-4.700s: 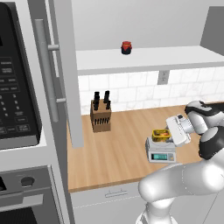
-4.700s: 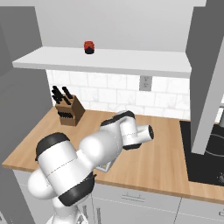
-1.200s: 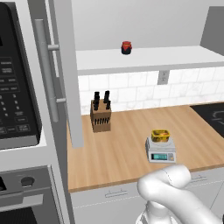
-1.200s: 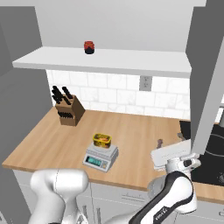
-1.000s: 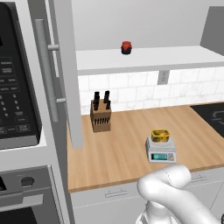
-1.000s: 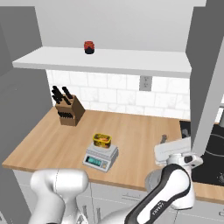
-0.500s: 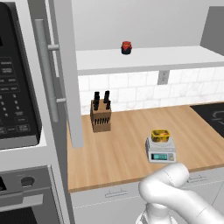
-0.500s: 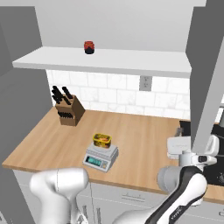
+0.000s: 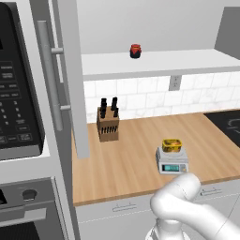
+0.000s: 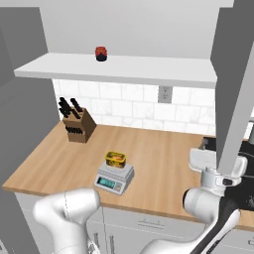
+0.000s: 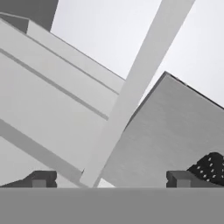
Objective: Pick the canned food and place it on the digital scale for weighing, and close the cabinet.
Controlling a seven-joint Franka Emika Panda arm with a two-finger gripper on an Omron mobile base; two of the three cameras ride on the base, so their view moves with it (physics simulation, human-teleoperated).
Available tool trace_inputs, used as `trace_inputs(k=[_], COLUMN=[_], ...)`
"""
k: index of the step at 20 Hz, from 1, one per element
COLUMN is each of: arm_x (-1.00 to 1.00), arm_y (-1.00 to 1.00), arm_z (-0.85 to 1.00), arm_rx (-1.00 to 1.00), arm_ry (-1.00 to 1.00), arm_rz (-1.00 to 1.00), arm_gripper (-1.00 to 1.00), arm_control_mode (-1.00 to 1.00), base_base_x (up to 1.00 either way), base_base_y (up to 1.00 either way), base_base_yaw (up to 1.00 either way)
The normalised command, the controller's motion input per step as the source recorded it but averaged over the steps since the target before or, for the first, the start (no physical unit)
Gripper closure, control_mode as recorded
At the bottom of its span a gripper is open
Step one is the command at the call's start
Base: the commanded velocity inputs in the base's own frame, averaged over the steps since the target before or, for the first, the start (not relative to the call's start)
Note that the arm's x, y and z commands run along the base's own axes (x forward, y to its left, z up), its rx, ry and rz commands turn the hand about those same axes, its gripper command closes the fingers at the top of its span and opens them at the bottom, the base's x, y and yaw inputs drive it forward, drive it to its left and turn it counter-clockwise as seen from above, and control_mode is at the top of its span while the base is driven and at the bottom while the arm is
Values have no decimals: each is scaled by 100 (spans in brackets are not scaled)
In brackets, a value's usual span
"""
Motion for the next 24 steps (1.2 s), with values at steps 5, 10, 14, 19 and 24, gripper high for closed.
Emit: trace_inputs(k=[5,10,14,19,24], arm_x=[0,0,1,0,5], arm_y=[-15,-36,-45,-55,-42], arm_z=[6,0,0,0,2], arm_rx=[0,0,0,2,1], arm_ry=[-9,-18,-7,0,0], arm_rz=[14,17,10,5,2], arm_gripper=[-100,-100,-100,-100,-100], arm_control_mode=[-100,-100,-100,-100,-100], base_base_x=[0,0,0,0,0], base_base_y=[0,0,0,0,0], base_base_yaw=[0,0,0,0,0])
